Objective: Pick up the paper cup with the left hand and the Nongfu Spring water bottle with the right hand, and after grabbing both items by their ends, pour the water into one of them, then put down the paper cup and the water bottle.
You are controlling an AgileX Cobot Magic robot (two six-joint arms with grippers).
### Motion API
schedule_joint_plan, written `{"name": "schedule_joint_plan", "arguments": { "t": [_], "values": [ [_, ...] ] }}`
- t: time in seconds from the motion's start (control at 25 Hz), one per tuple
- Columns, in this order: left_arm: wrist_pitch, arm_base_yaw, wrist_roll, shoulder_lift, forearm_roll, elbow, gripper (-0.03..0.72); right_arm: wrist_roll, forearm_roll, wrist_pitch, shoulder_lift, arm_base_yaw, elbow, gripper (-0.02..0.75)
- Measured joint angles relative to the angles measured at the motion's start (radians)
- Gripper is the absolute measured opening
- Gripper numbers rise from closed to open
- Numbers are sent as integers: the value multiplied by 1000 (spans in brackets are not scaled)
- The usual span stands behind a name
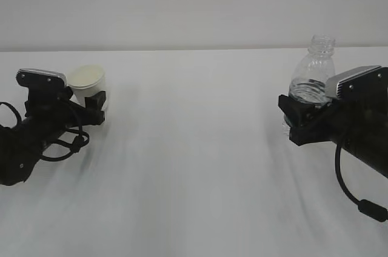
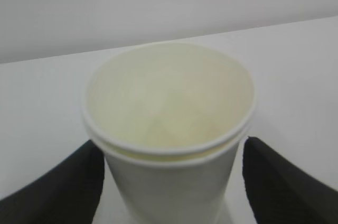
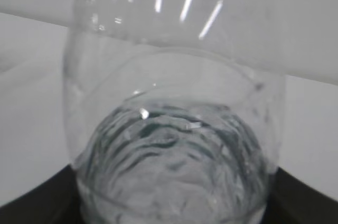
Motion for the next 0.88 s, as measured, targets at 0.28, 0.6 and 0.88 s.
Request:
{"name": "schedule_joint_plan", "arguments": {
  "t": [0.28, 0.6, 0.88],
  "values": [
    [5, 0, 0, 45, 16, -34, 588, 0, -1, 0, 0, 0, 0, 473],
    [16, 0, -14, 90, 19, -109, 589, 2, -12, 0, 0, 0, 2, 473],
    [43, 0, -17, 116, 19, -161, 588, 7, -25, 0, 0, 0, 2, 473]
  ]
}}
